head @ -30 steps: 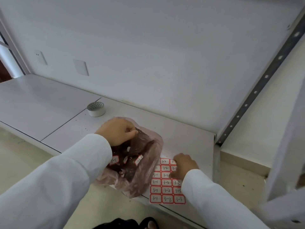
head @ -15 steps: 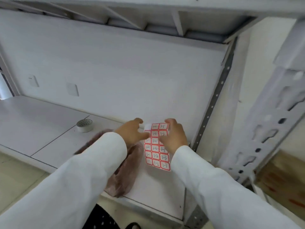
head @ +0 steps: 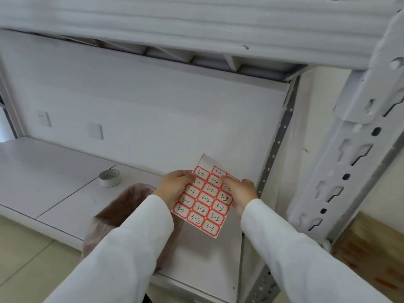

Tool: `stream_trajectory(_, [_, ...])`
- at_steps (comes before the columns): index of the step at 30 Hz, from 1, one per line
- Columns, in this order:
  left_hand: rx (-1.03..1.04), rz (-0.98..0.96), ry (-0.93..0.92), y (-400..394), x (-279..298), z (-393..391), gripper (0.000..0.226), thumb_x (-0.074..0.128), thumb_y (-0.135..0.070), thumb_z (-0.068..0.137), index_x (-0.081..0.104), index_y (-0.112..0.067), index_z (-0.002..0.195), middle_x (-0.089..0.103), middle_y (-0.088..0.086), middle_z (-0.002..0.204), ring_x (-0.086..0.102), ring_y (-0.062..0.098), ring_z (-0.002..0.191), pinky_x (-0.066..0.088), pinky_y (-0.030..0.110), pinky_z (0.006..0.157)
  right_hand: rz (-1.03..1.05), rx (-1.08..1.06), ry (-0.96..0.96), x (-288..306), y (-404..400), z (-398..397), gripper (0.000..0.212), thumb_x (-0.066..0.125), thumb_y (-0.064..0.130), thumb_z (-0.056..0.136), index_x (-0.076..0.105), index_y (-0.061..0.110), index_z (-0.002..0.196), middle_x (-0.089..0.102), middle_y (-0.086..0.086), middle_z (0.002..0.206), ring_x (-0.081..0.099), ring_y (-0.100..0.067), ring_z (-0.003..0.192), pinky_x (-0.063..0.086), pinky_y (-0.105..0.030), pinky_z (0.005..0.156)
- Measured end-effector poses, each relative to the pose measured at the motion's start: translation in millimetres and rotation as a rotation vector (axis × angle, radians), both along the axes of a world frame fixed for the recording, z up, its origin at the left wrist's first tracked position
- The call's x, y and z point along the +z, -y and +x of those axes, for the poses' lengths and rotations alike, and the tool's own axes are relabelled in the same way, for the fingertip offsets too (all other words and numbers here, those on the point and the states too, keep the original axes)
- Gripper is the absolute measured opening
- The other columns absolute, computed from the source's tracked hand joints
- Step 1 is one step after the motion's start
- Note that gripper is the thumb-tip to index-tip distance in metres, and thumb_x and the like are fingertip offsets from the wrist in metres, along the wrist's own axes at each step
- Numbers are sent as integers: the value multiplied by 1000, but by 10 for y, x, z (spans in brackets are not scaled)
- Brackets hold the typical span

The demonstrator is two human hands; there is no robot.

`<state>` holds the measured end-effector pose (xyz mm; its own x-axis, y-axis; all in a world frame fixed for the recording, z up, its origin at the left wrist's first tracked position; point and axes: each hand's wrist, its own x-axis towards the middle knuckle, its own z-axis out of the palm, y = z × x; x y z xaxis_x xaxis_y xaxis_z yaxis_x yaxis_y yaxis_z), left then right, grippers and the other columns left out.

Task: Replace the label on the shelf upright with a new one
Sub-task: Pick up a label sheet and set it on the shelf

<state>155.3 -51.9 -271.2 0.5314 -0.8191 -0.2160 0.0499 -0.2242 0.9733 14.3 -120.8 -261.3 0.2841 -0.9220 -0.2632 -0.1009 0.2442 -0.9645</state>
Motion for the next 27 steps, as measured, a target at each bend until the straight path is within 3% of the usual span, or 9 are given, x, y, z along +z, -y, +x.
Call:
stream_trajectory(2, [10,5,40,1,-43,19,21,51,-26,91,61,-16,106,71,2,90,70,20,81,55,32,73,-10,3,10,-69,13,22,20,59,19,87,60,11,104,70,-6,95,66,-20,79,54,-37,74])
stream_trajectory(3, [17,11,89,6,-70,21,24,51,-27,91,59,-15,110,71,0,92,69,18,79,55,31,73,-32,6,2,-85,10,27,7,57,19,87,62,17,91,71,-6,93,67,-20,81,53,-39,79])
stream_trajectory(5, [62,8,252,17,-127,9,32,52,-29,90,51,-16,120,65,-1,105,64,15,81,53,28,73,-83,34,-30,-101,4,38,10,56,20,88,59,23,80,71,-4,92,67,-22,85,52,-42,84])
stream_trajectory(9, [212,-64,831,5,-128,-1,42,56,-33,87,47,-23,127,50,1,133,47,20,118,40,34,98,-131,133,-78,-112,-13,89,14,53,20,90,58,27,79,69,-1,91,66,-23,89,51,-41,84])
stream_trajectory(14, [7,-33,1162,-4,-143,-36,44,51,-38,89,47,-26,132,52,-5,137,44,15,125,36,33,103,-158,206,-98,-117,-64,151,19,50,17,91,57,30,79,69,-1,90,67,-21,85,54,-34,74])
stream_trajectory(18, [-24,-15,1155,6,-172,-50,49,51,-42,88,44,-27,134,50,-6,138,46,15,124,38,32,101,-159,214,-118,-104,-71,180,23,45,16,93,56,29,78,68,0,83,67,-21,79,55,-33,71])
stream_trajectory(27, [-44,-109,865,-3,-128,-102,56,61,-40,83,42,-28,133,56,-7,130,55,13,113,41,24,88,-98,192,-75,-126,-70,195,23,42,21,93,64,22,88,73,-11,91,70,-31,84,57,-43,80])
